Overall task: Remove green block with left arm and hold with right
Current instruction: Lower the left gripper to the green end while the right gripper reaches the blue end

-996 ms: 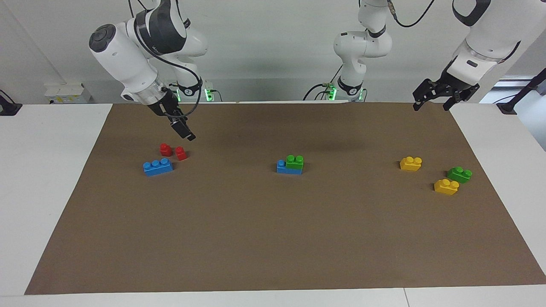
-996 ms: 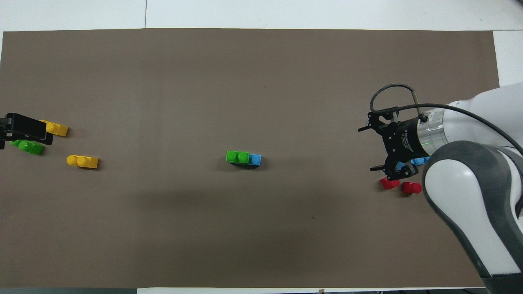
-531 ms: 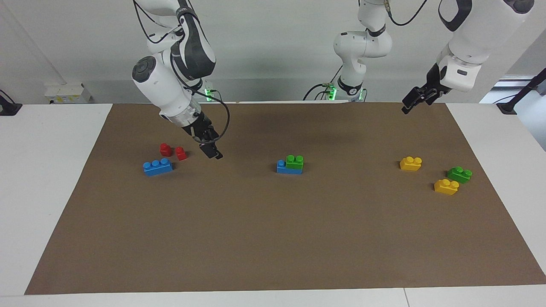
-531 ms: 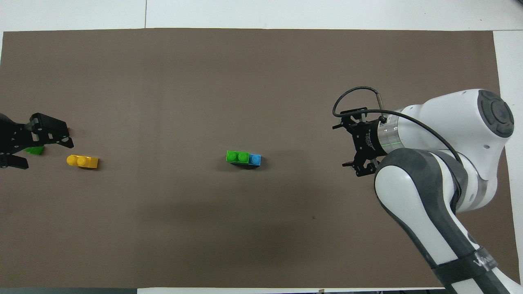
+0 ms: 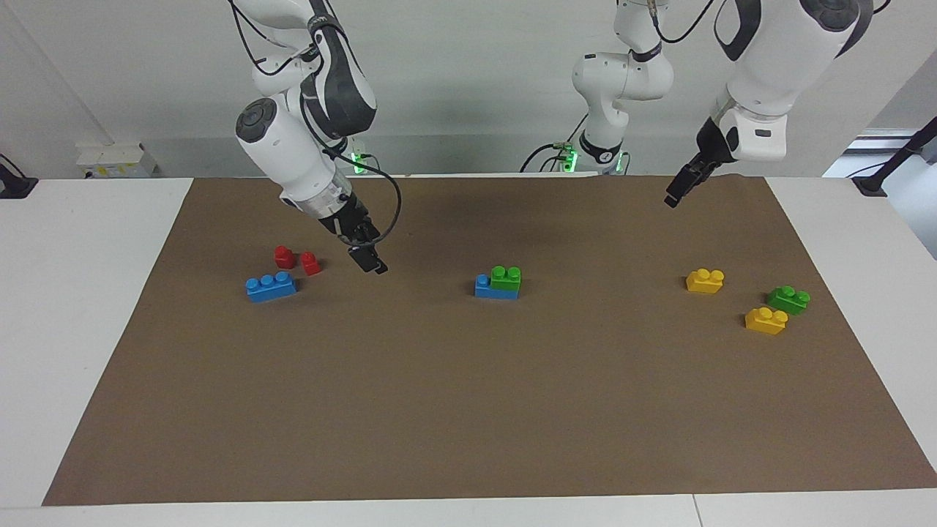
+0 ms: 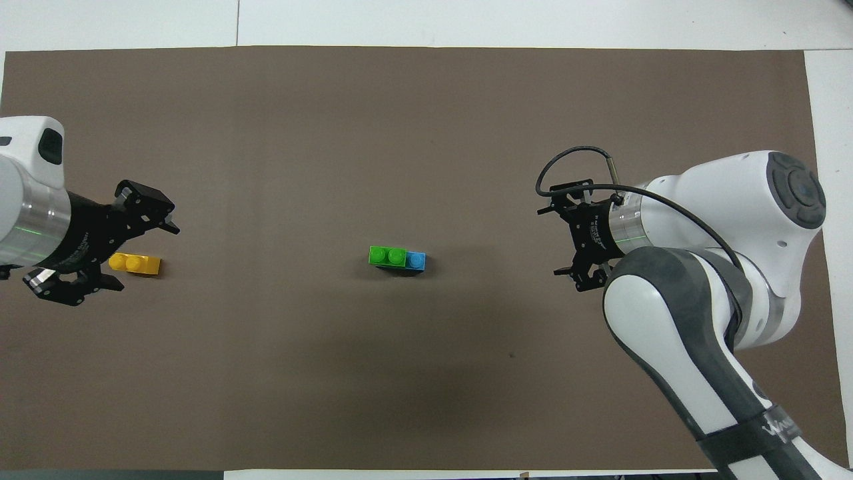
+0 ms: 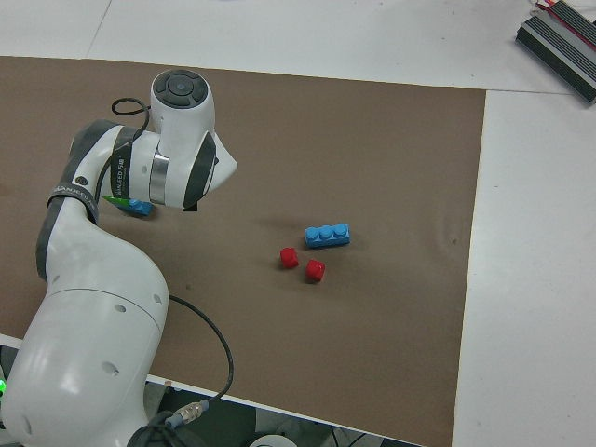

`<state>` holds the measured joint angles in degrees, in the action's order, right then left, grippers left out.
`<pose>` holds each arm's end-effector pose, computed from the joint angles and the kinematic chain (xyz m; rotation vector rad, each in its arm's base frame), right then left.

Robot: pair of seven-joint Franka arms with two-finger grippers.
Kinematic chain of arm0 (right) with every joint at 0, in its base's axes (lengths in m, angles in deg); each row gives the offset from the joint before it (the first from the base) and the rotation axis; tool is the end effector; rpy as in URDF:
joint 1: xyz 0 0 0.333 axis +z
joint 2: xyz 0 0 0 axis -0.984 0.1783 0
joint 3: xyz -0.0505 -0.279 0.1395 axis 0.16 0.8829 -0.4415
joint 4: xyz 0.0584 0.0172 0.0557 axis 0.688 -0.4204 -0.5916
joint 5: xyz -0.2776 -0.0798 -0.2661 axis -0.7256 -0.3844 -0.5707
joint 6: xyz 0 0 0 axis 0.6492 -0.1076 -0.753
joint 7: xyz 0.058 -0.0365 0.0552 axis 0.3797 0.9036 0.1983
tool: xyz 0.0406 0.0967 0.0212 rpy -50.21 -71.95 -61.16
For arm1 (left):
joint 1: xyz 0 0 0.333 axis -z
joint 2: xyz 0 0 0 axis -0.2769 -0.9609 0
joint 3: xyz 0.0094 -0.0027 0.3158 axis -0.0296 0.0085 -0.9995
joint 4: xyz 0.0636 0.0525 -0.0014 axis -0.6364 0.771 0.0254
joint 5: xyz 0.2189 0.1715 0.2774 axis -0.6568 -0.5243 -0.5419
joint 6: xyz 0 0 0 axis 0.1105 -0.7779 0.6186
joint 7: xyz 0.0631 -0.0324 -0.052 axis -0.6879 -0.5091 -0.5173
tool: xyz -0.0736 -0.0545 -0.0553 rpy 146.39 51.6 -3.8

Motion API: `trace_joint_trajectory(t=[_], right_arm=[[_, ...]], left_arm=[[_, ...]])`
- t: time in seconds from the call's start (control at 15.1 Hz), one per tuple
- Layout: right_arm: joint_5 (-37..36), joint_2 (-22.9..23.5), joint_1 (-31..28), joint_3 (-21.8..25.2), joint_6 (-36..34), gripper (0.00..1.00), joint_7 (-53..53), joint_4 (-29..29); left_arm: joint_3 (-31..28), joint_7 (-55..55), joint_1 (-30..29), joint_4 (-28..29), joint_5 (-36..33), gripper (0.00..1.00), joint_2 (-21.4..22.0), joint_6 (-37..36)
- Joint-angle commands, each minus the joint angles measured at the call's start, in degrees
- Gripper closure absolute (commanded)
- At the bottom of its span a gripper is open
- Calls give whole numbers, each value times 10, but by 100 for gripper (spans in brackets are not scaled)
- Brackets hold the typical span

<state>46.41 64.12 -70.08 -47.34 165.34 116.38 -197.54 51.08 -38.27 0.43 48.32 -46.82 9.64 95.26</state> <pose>0.5289 0.1684 0.4324 -2.1890 1.7771 0.3608 0.4988 -0.1076 0.5823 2.8545 1.3019 -0.1319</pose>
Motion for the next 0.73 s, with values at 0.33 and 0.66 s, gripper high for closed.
trace_joint_trajectory(t=[0.33,0.66], right_arm=[[31,23,53,1,83,3,100,-27],[67,41,66,0,128,3,102,-43]], left_arm=[[-5,-243,54,91,10,0,54,81],[-4,-353,105,134,10,0,62,113]])
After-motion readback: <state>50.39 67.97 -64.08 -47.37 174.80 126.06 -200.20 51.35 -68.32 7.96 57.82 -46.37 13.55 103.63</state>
